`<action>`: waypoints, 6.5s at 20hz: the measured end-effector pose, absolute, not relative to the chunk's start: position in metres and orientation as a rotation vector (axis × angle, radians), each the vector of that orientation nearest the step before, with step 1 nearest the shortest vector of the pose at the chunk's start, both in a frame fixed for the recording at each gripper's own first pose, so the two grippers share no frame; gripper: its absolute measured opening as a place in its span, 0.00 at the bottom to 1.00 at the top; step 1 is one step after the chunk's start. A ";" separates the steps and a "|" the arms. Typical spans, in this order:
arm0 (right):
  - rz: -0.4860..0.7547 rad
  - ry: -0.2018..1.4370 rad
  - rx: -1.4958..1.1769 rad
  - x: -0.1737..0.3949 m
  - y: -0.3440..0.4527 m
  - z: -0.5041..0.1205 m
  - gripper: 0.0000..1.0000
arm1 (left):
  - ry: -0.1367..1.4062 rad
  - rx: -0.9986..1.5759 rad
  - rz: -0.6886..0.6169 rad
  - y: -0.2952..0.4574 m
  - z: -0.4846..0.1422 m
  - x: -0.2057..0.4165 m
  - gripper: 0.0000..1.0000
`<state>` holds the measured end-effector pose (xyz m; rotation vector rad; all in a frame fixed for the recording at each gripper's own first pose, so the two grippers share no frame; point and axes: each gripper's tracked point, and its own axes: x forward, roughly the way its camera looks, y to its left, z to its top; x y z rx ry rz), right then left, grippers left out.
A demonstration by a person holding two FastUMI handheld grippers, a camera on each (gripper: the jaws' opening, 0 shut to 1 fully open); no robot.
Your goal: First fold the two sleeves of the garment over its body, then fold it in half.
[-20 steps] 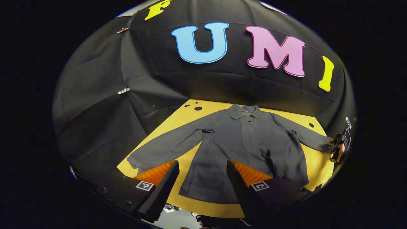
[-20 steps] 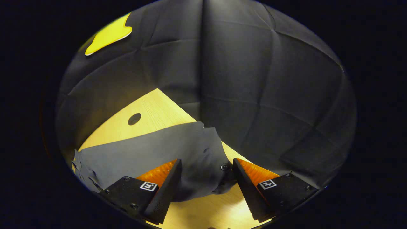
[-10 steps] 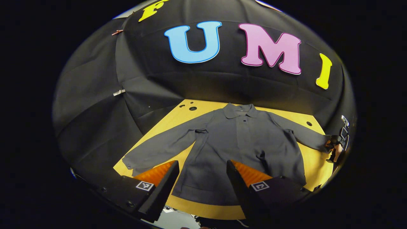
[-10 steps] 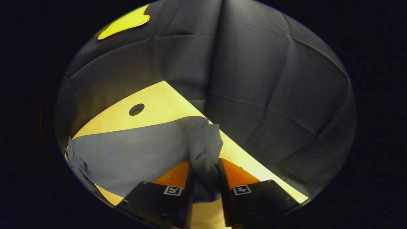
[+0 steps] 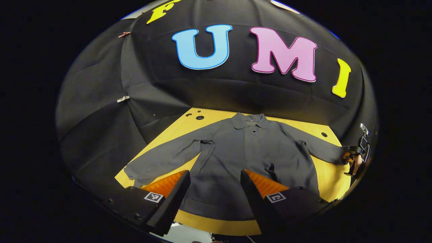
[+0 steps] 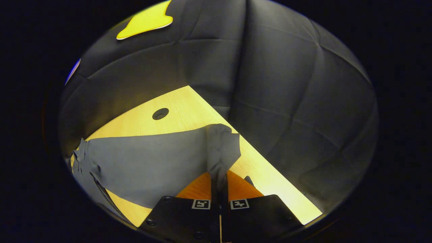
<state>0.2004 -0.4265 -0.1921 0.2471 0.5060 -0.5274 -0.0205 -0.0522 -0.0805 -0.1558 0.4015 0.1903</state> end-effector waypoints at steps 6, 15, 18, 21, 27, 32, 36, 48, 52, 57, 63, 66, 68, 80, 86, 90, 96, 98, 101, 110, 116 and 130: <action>-0.451 0.421 0.093 0.199 -0.394 -0.119 0.06 | 0.386 -0.174 0.215 -0.041 -0.084 -0.031 0.95; -0.234 0.295 0.002 0.169 -0.308 0.029 0.06 | 0.353 -0.203 0.242 0.005 -0.084 -0.046 0.95; -0.162 0.285 -0.015 0.158 -0.287 0.072 0.06 | 0.337 -0.227 0.252 0.025 -0.087 -0.051 0.95; -0.097 0.277 -0.063 0.138 -0.259 0.104 0.06 | 0.321 -0.267 0.262 0.047 -0.090 -0.056 0.95; 0.024 0.271 -0.078 0.099 -0.185 0.165 0.06 | 0.287 -0.322 0.286 0.092 -0.100 -0.065 0.96; 0.136 0.287 -0.119 0.089 -0.087 0.161 0.06 | 0.258 -0.363 0.283 0.119 -0.113 -0.072 0.96; 0.230 0.302 -0.183 0.091 -0.001 0.133 0.06 | 0.250 -0.384 0.308 0.141 -0.121 -0.081 0.96; 0.326 0.473 -0.190 0.081 0.139 0.037 0.13 | 0.195 -0.327 0.348 0.182 -0.118 -0.086 0.96; 0.353 0.495 -0.198 0.069 0.151 0.028 0.21 | 0.196 -0.337 0.374 0.195 -0.126 -0.085 0.96; 0.383 0.459 -0.160 0.045 0.144 0.049 0.86 | 0.208 -0.393 0.414 0.214 -0.150 -0.072 0.96; 0.324 0.394 -0.105 0.014 0.082 0.079 1.00 | 0.279 -0.448 0.491 0.254 -0.197 -0.044 0.96; 0.267 0.411 -0.072 -0.006 0.037 0.079 1.00 | 0.316 -0.457 0.509 0.269 -0.218 -0.029 0.96; 0.226 0.444 -0.038 -0.023 0.009 0.073 0.99 | 0.354 -0.434 0.513 0.280 -0.232 -0.019 0.92; -0.005 0.513 0.097 -0.103 -0.109 0.047 0.99 | 0.506 -0.455 0.554 0.295 -0.298 0.027 0.96; 0.012 0.566 0.075 -0.115 -0.105 0.035 0.99 | 0.578 -0.370 0.542 0.284 -0.306 0.039 0.88; 0.034 0.586 0.020 -0.124 -0.114 0.024 0.99 | 0.574 -0.363 0.519 0.271 -0.306 0.052 0.41; 0.056 0.594 0.084 -0.131 -0.129 0.012 0.99 | 0.604 -0.364 0.538 0.269 -0.292 0.058 0.06; 0.062 0.605 0.067 -0.134 -0.136 0.006 0.99 | 0.565 -0.353 0.552 0.269 -0.271 0.068 0.06; 0.073 0.627 0.070 -0.133 -0.148 -0.002 0.99 | 0.496 -0.381 0.517 0.252 -0.227 0.083 0.06; 0.076 0.631 0.070 -0.122 -0.200 -0.008 0.99 | 0.240 -0.402 0.322 0.163 -0.066 0.155 0.05; 0.060 0.624 0.067 -0.124 -0.233 -0.014 0.99 | 0.204 -0.400 0.137 0.054 -0.020 0.195 0.05; 0.006 0.652 0.133 -0.146 -0.300 -0.026 0.99 | 0.229 -0.292 -0.290 -0.208 0.005 0.250 0.09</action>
